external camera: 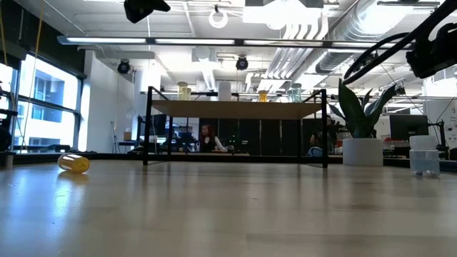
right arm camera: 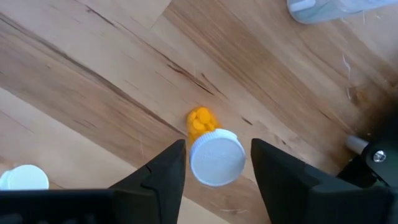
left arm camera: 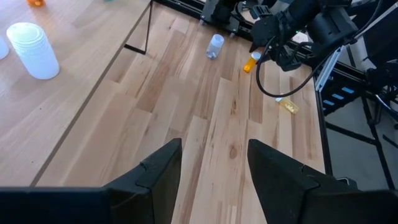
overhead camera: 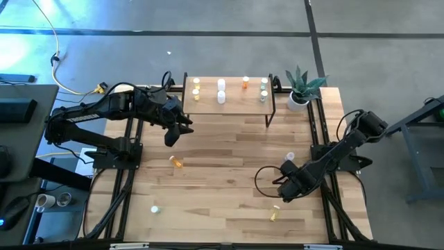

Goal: Pick and place medicine bottles onto shelf by color
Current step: Put the right orange medicine bottle on the shelf aligned with the other orange medicine bottle

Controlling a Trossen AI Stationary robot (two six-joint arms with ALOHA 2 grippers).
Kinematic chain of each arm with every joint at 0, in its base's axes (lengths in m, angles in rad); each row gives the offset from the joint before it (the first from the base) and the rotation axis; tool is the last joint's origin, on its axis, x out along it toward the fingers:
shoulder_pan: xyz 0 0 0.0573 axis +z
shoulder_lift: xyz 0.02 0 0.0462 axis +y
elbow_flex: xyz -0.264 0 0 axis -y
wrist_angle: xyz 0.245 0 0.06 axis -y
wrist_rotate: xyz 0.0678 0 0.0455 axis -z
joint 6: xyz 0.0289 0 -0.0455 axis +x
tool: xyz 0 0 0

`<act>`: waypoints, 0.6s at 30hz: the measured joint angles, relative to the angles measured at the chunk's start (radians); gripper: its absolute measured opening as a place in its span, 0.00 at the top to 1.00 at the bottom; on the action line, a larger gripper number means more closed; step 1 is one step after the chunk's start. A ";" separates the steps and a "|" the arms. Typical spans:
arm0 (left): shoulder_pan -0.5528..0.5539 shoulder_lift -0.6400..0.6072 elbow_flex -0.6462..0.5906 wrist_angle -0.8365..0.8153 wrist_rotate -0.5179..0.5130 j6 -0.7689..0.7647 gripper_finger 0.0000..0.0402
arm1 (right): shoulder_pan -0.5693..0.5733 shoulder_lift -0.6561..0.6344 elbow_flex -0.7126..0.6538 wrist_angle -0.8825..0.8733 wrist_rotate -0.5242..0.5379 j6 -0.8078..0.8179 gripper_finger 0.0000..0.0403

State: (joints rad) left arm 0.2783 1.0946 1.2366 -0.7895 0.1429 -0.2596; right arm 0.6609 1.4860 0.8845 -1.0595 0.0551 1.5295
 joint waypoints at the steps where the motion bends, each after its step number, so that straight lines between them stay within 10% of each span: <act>1: 0.000 0.000 0.000 0.000 0.000 0.000 0.56 | 0.000 0.000 0.000 0.000 0.000 0.000 0.59; 18: 0.001 0.000 0.000 0.000 0.000 -0.001 0.56 | -0.023 -0.002 0.005 0.008 -0.090 -0.028 0.71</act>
State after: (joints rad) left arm 0.2790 1.0946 1.2366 -0.7895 0.1429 -0.2607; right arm 0.6378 1.4841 0.8899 -1.0517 -0.0350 1.5020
